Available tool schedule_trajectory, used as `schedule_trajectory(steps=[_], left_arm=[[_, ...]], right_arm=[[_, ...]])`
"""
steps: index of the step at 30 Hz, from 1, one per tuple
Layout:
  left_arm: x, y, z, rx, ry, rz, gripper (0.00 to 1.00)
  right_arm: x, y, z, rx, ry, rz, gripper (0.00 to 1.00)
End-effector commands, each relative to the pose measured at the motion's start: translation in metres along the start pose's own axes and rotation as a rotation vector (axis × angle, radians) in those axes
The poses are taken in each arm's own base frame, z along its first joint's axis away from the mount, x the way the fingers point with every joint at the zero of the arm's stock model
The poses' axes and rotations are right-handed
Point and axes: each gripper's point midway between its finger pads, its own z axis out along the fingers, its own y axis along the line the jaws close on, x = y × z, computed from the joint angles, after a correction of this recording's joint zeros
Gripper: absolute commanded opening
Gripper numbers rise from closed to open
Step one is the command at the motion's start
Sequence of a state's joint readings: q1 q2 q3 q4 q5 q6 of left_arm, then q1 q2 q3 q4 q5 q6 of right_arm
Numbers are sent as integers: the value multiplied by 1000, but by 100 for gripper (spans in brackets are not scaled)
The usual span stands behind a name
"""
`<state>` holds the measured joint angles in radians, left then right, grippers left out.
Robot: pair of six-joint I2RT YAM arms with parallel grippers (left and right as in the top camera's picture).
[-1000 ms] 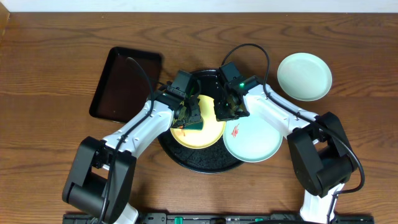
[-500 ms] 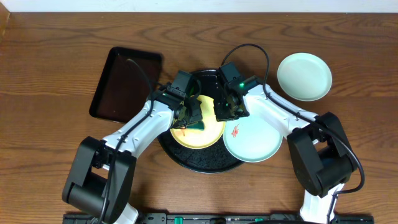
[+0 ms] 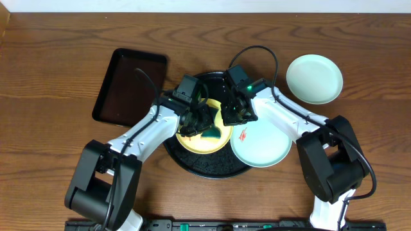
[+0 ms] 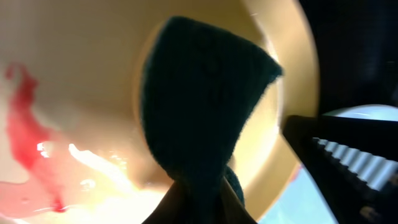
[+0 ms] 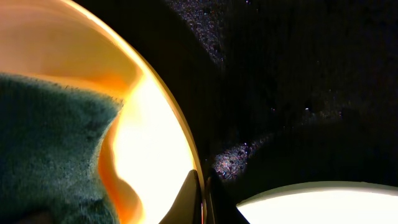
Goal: Clean dirty plates on tray and stack at the side
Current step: 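Scrub the yellow plate with the sponge while the right gripper holds it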
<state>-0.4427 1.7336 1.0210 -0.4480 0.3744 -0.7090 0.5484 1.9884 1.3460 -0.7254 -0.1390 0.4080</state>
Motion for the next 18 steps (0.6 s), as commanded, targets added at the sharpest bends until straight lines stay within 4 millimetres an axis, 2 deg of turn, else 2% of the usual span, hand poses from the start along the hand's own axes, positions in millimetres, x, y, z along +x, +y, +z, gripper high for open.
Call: schedule_trajectory(steps=[1,3,6,13,14,16,18], left_arm=[[0,35,11,-145,-30,-26,32],[-3,45,9,-194,-53,-21,45],[-5,45,8,-200,-59,1,48],[-9,37,0,-178,-81,27,47],[-9,37,-1,-176,-83,27,46],[-9,36,-2,-175,-84,28,36],[-9,37,-2,-177,-81,27,33]], right_arm=[[-2,-2,-2,9,-9,-12,1],[-1,-2,-2,10,-7,-12,1],[-1,-2,-2,10,-5,-12,1],[-1,-2,-2,11,-6,-12,1],[-1,-2,-2,10,-7,-12,1],[-1,-2,-2,10,-7,-12,1],[-1,-2,-2,10,-7,-12,1]])
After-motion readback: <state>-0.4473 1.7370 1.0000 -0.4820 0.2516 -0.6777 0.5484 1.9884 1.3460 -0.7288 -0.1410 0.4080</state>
